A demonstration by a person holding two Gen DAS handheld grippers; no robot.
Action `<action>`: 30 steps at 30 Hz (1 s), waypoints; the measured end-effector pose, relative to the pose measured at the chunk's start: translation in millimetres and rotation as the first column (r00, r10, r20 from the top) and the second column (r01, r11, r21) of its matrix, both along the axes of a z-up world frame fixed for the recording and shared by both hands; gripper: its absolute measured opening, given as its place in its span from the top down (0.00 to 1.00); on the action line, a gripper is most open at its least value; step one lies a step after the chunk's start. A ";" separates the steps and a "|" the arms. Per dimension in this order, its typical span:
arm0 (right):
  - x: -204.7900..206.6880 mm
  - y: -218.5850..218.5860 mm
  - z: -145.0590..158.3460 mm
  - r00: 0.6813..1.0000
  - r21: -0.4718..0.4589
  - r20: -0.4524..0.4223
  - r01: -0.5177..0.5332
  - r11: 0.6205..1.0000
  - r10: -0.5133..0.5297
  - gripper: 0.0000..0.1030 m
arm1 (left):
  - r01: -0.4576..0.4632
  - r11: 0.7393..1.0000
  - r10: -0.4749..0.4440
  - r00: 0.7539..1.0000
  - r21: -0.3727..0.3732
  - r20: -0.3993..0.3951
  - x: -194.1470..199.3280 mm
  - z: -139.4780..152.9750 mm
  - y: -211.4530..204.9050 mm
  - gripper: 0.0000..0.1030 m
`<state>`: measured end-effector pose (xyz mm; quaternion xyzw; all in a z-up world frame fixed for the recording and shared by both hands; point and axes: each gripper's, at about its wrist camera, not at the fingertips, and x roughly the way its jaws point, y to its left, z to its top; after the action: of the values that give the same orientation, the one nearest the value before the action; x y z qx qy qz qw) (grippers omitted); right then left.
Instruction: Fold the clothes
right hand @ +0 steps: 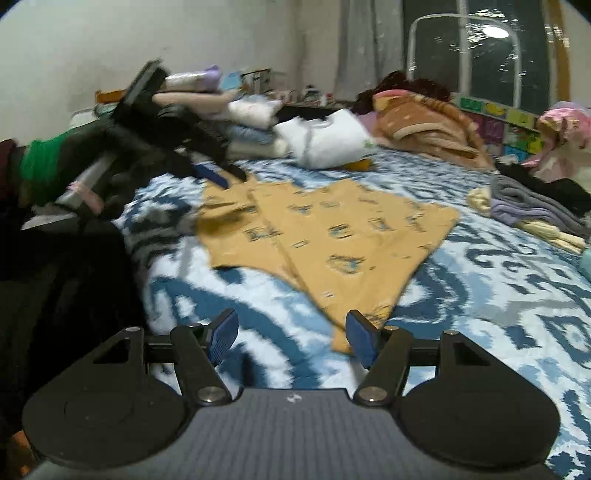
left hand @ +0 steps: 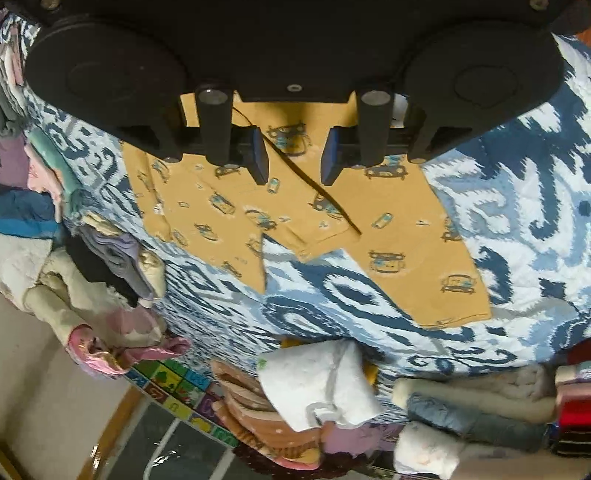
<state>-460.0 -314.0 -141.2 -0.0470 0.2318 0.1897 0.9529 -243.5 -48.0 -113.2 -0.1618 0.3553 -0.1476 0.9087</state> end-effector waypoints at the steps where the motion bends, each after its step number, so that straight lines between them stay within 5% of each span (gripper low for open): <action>1: 2.4 -1.2 -0.4 1.000 -0.001 0.011 0.016 1.000 -0.016 0.37 | -0.008 1.000 0.008 1.000 -0.008 -0.002 3.5 1.0 0.0 0.72; 6: 20.2 -4.5 -3.2 0.998 0.028 0.044 0.050 0.998 -0.051 0.37 | -0.105 0.984 0.093 0.992 -0.142 -0.087 33.0 -8.6 10.8 0.72; 15: 41.4 0.7 -12.9 1.000 0.044 0.008 0.012 0.999 -0.012 0.35 | -0.229 0.949 0.191 0.965 -0.217 -0.181 57.3 -31.6 26.9 0.72; 16: 42.6 1.2 -13.8 1.000 0.043 0.005 0.010 0.999 -0.010 0.34 | -0.229 0.948 0.191 0.965 -0.223 -0.177 58.7 -33.9 27.0 0.73; 18: 44.5 0.9 -14.8 1.000 0.046 0.001 0.010 0.999 -0.011 0.34 | -0.234 0.940 0.197 0.966 -0.247 -0.167 58.7 -36.7 28.0 0.95; 19: 45.3 0.8 -15.3 1.000 0.047 0.000 0.011 0.999 -0.011 0.34 | -0.229 0.939 0.194 0.968 -0.257 -0.157 58.1 -36.2 28.0 0.98; 30: 45.6 -4.4 -15.9 1.000 0.071 0.006 0.009 0.997 -0.009 0.34 | -0.072 0.960 0.070 0.997 -0.272 -0.019 64.9 27.7 -39.6 1.00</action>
<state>-414.4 -318.4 -157.1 -0.0127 0.2222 0.1934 0.9555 -178.6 -87.6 -85.5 -0.2986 0.3295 -0.1615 0.8810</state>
